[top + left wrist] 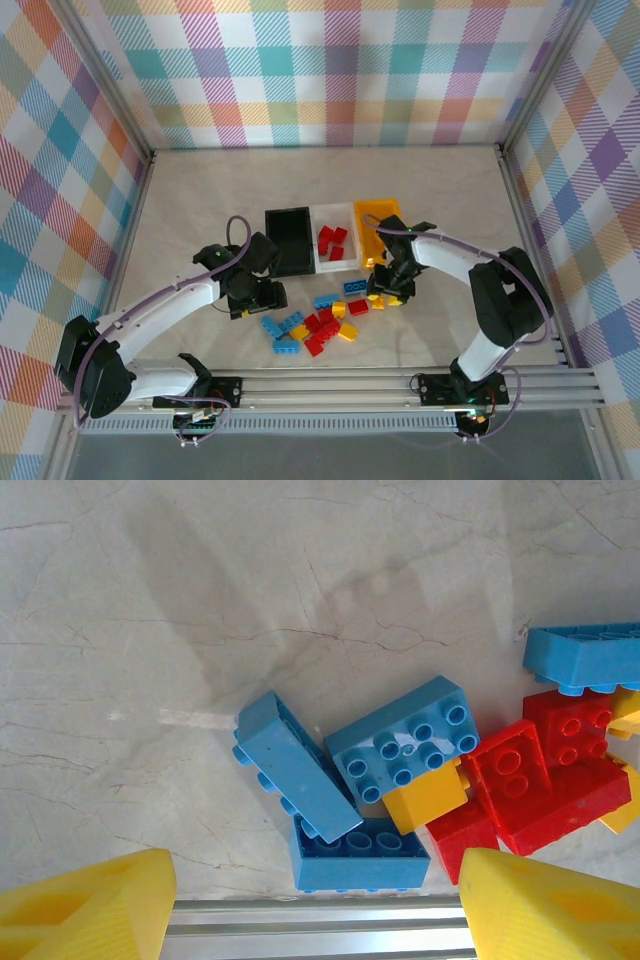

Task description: Sort the legos into containers by color

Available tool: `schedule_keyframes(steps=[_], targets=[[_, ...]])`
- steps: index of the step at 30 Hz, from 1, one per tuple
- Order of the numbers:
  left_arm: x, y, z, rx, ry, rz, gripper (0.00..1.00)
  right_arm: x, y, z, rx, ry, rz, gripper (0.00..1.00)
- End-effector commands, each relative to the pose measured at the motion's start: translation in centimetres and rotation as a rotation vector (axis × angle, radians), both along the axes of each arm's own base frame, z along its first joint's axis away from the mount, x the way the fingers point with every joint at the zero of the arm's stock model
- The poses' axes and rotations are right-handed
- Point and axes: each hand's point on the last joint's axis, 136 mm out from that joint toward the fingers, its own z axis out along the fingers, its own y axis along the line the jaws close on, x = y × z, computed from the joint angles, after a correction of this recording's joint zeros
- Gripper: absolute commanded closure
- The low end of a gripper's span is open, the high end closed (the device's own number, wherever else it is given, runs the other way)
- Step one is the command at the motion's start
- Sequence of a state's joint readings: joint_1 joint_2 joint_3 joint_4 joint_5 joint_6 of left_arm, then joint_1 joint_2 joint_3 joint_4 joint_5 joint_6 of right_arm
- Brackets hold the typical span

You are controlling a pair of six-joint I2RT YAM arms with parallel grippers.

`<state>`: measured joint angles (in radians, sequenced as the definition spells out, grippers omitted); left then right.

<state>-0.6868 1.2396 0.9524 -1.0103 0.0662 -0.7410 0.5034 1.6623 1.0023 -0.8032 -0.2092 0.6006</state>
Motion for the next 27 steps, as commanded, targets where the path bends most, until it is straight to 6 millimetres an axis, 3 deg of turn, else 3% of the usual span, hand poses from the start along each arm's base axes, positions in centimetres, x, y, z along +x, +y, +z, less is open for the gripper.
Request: schedule_keyframes(steps=[1,19,27], targets=[[-0.3,0.3,0.0,0.011,-0.004,-0.006,0.25,0.7,0.1,-0.1,-0.024,-0.006,0.009,0.53],[-0.1,0.6,1.0,0.023,-0.033,-0.034,0.24,0.6,-0.2,-1.9,-0.112,0.012,0.007,0.59],[-0.3,0.7,1.0,0.019,-0.038,-0.028,0.24,-0.1,-0.9,-1.0,-0.122,-0.010,0.002,0.65]])
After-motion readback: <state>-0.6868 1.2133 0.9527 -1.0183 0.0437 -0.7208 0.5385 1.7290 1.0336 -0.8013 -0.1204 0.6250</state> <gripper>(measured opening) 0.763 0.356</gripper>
